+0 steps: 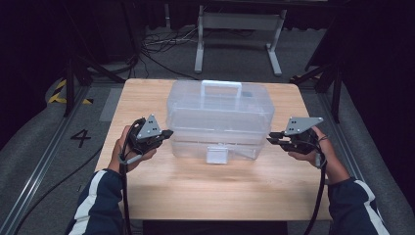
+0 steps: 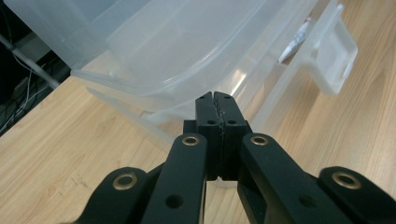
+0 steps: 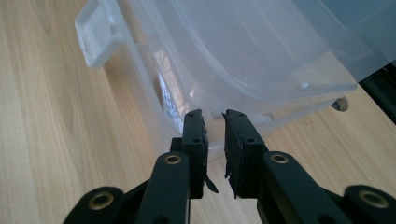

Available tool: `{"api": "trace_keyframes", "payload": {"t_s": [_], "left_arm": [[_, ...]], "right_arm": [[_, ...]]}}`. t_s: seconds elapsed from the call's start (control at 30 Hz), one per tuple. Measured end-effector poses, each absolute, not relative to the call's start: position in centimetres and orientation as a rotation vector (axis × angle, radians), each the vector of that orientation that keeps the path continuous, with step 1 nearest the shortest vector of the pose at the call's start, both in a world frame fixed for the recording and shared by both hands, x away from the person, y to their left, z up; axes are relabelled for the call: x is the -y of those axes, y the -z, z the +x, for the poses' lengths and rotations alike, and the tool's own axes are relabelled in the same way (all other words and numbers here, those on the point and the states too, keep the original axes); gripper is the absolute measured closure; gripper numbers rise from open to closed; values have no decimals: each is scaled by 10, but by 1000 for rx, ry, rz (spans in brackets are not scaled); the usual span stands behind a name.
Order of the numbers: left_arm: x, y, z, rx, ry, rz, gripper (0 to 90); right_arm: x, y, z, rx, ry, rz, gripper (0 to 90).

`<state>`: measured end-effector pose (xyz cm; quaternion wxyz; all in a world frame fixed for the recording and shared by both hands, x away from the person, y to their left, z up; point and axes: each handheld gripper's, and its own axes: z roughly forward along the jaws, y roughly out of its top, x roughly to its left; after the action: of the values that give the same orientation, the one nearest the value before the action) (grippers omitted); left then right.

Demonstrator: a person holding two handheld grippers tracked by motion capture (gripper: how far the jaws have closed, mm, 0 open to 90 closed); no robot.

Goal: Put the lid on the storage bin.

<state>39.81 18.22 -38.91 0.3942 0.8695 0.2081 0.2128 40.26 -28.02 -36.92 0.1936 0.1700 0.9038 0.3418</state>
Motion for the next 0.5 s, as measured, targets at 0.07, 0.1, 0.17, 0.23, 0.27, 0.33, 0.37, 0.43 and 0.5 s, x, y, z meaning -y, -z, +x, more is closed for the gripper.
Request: {"api": "trace_keyframes", "payload": {"t_s": [0.07, 0.1, 0.17, 0.23, 0.27, 0.33, 0.37, 0.43, 0.5], "left_arm": [[-182, 391, 398, -525, -537, 2214, 900], [-182, 392, 398, -527, -530, 2219, 900], [-182, 394, 398, -529, -529, 2229, 900], [-182, 396, 397, -534, -524, 2235, 900], [-182, 396, 398, -531, -523, 2245, 900], [-182, 399, 397, -536, -516, 2259, 900], [-182, 400, 397, -535, -513, 2260, 900], [-182, 403, 397, -539, -509, 2273, 900], [-182, 404, 397, -541, -505, 2276, 900]], "right_arm": [[280, 370, 402, -2536, -954, 477, 784], [281, 370, 402, -2538, -949, 488, 782], [282, 372, 402, -2539, -942, 484, 782], [283, 373, 402, -2541, -941, 495, 781], [283, 374, 402, -2543, -939, 500, 781], [283, 376, 402, -2546, -935, 509, 778], [283, 378, 402, -2549, -929, 510, 778], [283, 380, 402, -2556, -923, 513, 778], [283, 381, 402, -2560, -919, 514, 777]]}}
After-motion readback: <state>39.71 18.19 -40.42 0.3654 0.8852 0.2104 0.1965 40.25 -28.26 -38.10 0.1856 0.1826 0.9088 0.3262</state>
